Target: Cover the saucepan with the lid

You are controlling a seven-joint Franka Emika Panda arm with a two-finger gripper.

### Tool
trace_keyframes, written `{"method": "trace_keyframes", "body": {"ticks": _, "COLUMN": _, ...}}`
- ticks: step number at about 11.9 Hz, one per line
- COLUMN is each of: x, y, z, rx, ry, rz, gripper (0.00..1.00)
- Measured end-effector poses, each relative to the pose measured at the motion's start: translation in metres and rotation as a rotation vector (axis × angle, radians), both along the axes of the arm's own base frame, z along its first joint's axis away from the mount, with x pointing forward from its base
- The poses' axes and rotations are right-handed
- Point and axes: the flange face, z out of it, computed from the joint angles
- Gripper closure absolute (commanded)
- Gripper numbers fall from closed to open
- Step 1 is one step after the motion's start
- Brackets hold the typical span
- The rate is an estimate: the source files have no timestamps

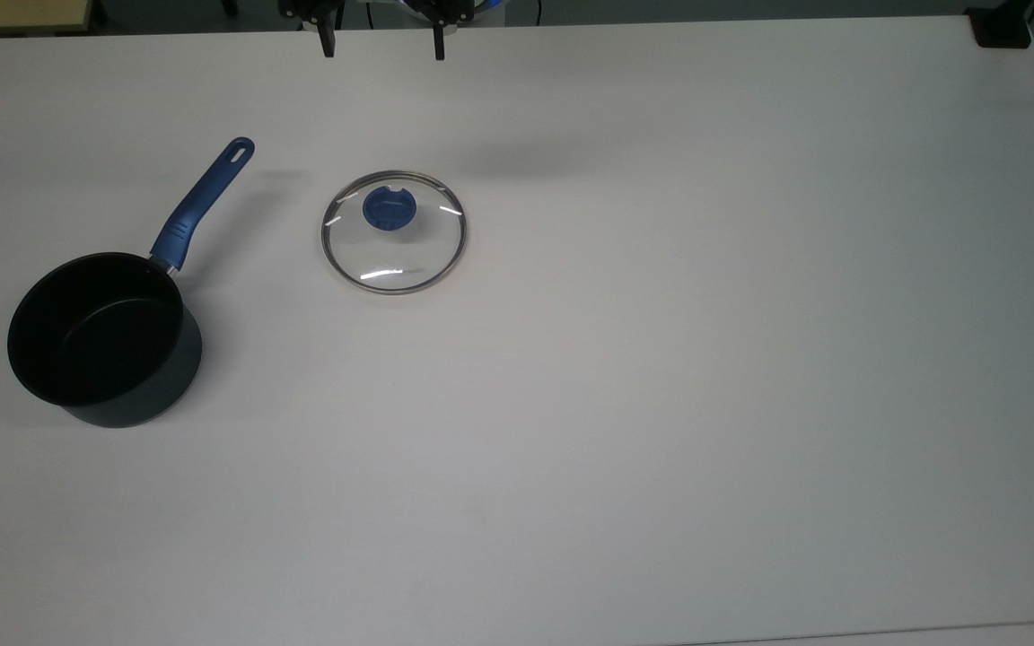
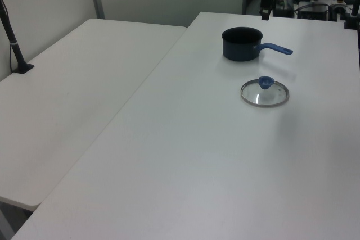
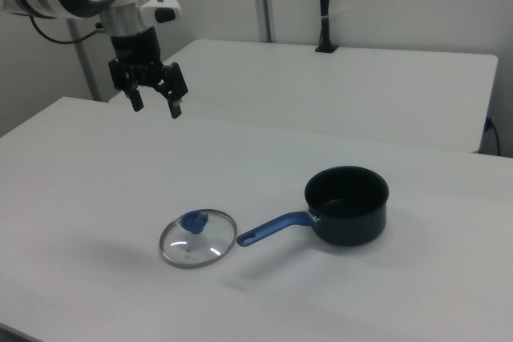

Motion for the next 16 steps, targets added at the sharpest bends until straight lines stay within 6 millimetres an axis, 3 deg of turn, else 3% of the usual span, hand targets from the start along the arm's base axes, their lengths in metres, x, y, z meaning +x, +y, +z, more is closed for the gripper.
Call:
{"method": "trace_keyframes", "body": {"ticks": 9, "x": 0.000, "y": 0.000, "z": 0.000, "rx": 0.000, "ry": 0.000, "rz": 0.007, "gripper": 0.00}}
{"method": "trace_keyframes", "body": {"ticks": 11, "x": -0.001, "y": -0.001, "z": -0.005, "rx": -0.006, "ry": 0.014, "rz": 0.109, "gripper": 0.00}}
{"method": "trace_keyframes", "body": {"ticks": 13, "x": -0.007, "y": -0.007, "z": -0.029, "rx": -0.047, "ry": 0.100, "rz": 0.208, "gripper": 0.00}}
{"method": "trace_keyframes", "body": {"ticks": 16, "x": -0.008, "y": -0.010, "z": -0.106, "rx": -0.070, "ry": 0.138, "rz": 0.065, "gripper": 0.00}}
